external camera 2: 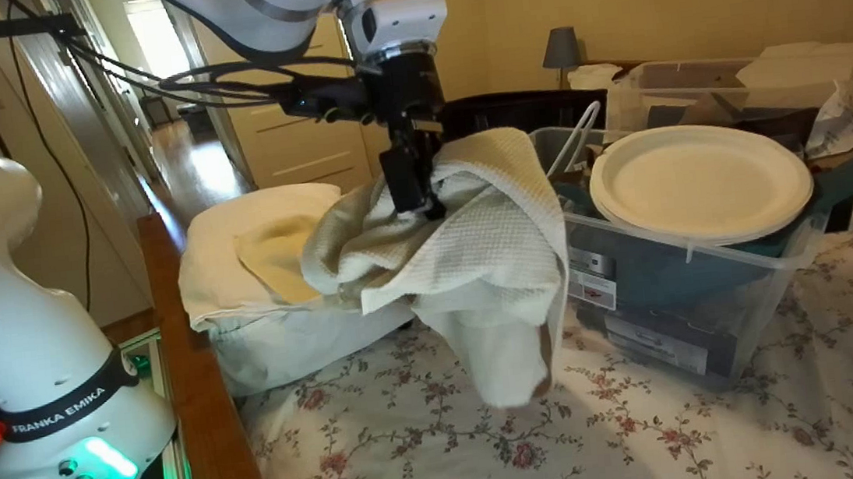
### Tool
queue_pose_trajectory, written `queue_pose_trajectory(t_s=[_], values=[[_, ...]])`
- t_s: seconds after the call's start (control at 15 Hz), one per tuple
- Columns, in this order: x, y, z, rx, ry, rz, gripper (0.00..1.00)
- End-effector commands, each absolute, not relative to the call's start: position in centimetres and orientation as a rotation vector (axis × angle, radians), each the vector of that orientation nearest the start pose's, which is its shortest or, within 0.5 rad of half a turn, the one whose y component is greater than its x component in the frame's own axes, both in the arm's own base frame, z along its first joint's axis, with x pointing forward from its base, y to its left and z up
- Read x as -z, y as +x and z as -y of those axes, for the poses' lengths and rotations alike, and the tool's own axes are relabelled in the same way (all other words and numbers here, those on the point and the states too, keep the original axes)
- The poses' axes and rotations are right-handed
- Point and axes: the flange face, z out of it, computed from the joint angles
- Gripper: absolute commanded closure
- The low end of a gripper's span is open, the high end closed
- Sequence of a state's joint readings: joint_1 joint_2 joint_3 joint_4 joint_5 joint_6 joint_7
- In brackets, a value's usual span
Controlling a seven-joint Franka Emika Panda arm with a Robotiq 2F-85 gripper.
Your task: Put the towel on the right side of the bed.
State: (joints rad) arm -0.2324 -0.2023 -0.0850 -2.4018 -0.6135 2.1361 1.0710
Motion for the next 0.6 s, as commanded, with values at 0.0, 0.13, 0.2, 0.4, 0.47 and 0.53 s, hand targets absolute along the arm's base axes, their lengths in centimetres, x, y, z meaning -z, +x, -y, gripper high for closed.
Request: queue_pose_trajectory(t_s=[0.0, 0.13, 0.2, 0.4, 0.47, 0.53], values=[[-43.6, 39.3, 25.4, 0.335, -2.985, -2.106, 1.00], [-45.7, 37.2, 28.9, 0.362, -2.859, -2.275, 1.00], [-46.5, 36.6, 30.1, 0.385, -2.796, -2.351, 1.00], [-47.5, 36.1, 31.9, 0.450, -2.610, -2.569, 1.00], [-46.9, 36.9, 31.5, 0.456, -2.558, -2.647, 1.00], [-45.5, 37.7, 30.6, 0.441, -2.530, -2.722, 1.00]])
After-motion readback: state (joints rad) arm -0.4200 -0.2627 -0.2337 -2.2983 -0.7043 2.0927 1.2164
